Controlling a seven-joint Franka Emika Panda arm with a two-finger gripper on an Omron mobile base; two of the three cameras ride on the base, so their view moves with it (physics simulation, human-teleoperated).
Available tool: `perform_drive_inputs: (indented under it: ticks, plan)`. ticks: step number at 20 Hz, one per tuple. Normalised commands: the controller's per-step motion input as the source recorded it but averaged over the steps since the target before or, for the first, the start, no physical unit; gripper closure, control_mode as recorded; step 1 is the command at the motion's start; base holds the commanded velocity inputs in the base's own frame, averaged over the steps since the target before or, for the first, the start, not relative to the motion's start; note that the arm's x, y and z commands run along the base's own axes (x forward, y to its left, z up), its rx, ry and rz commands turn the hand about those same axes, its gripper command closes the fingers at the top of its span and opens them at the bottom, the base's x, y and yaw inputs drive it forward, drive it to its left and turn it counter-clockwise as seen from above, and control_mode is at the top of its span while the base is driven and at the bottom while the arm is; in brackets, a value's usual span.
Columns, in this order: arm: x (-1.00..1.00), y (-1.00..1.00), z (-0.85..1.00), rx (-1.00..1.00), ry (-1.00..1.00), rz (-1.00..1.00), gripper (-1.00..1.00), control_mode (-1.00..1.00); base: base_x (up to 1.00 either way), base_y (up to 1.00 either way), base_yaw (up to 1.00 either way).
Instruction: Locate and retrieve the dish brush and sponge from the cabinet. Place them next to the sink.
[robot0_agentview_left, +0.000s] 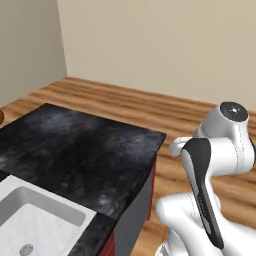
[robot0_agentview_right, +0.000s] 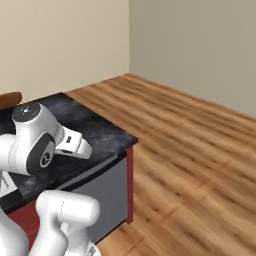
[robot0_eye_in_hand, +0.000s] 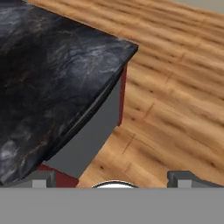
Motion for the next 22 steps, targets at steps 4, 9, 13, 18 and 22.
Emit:
perform_drive_inputs:
  ticks: [4,9,13,18,22]
  plan:
    - [0.00,0.00,0.00,0.00,0.00,0.00,-1.00,1.00,0.00,0.00,-0.50]
    - [0.00,0.00,0.00,0.00,0.00,0.00,-1.00,1.00,0.00,-0.01,-0.49]
    - [0.00,0.00,0.00,0.00,0.00,0.00,-1.00,1.00,0.00,-0.02,-0.48]
    - [0.00,0.00,0.00,0.00,0.00,0.00,-1.00,1.00,0.00,-0.04,-0.46]
    - [0.00,0.00,0.00,0.00,0.00,0.00,-1.00,1.00,0.00,-0.10,-0.45]
